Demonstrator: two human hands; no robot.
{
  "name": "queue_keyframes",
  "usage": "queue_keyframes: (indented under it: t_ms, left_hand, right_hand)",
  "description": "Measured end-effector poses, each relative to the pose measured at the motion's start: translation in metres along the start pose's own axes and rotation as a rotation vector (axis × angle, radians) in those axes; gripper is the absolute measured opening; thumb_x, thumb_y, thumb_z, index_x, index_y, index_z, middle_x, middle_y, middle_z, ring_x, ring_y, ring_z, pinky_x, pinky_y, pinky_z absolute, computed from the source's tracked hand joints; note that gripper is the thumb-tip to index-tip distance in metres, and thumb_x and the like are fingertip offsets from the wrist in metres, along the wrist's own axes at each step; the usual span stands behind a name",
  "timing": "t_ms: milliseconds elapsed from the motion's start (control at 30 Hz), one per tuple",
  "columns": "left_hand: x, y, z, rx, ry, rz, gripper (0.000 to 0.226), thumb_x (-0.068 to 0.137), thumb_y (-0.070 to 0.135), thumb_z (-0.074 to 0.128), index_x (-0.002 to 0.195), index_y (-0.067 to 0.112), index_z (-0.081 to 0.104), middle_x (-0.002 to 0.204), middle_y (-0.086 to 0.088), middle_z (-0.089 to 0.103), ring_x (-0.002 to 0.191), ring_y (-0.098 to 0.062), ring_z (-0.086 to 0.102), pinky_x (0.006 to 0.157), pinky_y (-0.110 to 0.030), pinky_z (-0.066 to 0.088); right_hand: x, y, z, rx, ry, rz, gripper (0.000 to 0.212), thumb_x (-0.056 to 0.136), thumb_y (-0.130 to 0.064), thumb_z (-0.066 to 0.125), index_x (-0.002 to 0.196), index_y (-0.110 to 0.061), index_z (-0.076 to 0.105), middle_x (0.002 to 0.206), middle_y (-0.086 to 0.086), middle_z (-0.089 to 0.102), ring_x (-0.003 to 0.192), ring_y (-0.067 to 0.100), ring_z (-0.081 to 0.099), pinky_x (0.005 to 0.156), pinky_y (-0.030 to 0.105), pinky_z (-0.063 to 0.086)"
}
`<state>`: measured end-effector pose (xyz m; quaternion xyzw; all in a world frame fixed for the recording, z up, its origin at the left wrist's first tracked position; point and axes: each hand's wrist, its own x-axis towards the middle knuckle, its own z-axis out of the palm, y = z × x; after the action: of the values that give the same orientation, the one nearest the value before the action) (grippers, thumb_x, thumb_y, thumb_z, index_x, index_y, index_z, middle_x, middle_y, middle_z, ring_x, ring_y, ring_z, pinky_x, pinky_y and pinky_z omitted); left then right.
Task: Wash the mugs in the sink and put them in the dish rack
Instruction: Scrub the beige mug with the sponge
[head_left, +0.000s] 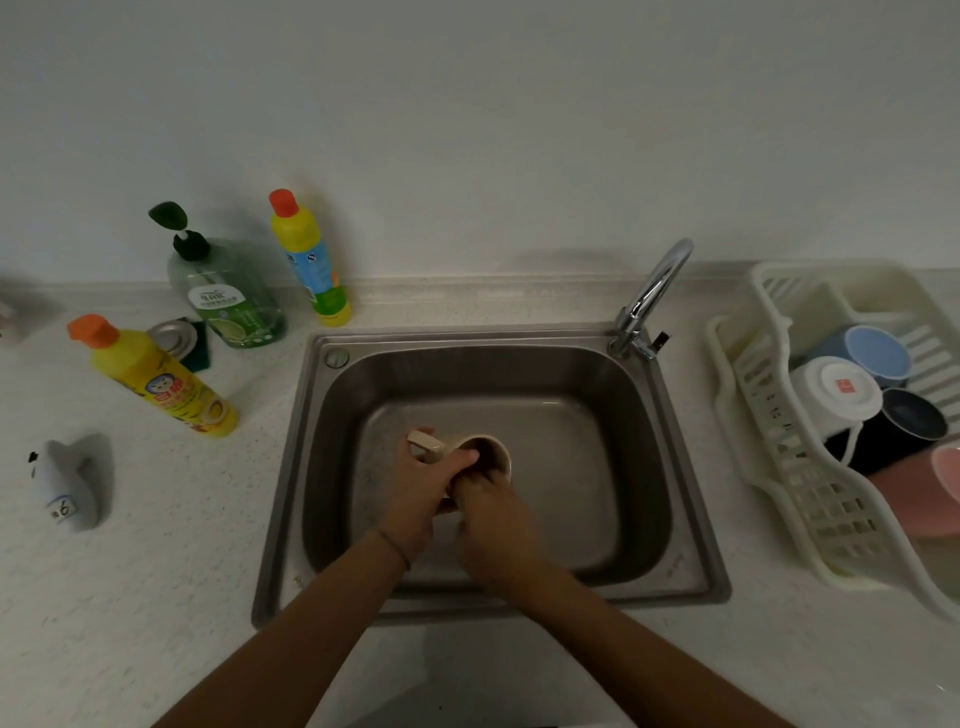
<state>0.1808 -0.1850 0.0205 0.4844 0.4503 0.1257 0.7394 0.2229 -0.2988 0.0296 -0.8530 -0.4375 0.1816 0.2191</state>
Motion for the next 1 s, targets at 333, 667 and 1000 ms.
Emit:
queue_keyframes:
  t_ms: [333,667,1000]
  left_hand:
    - [0.000,-0.002,-0.009,0.041,-0.020,-0.021,0.063,0.079,0.008,0.085,0.128,0.026,0.049,0.120,-0.008,0.061,0.105,-0.026,0.064,0.060,-0.036,0.060]
    - [-0.001,0.003,-0.010,0.043,-0.048,-0.015,0.064,0.082,0.006,0.082,0.132,0.027,0.048,0.118,-0.007,0.061,0.103,-0.024,0.064,0.065,-0.039,0.059]
    - [0.002,0.017,-0.018,0.150,-0.193,-0.138,0.058,0.086,0.008,0.078,0.130,0.033,0.051,0.116,-0.004,0.059,0.103,-0.026,0.062,0.063,-0.039,0.061]
  right_hand:
    - [-0.003,0.020,-0.004,-0.177,-0.050,-0.200,0.063,0.083,-0.006,0.062,0.144,-0.014,0.047,0.141,0.008,0.055,0.128,0.029,0.048,0.099,0.040,0.051]
    - [-0.005,0.021,-0.005,-0.226,-0.057,-0.223,0.066,0.082,-0.008,0.065,0.145,-0.014,0.043,0.141,0.008,0.054,0.125,0.028,0.049,0.097,0.039,0.053]
    - [-0.001,0.029,-0.007,-0.300,-0.037,-0.377,0.047,0.091,-0.012,0.059,0.138,-0.014,0.052,0.126,0.007,0.064,0.110,0.027,0.057,0.085,0.039,0.056]
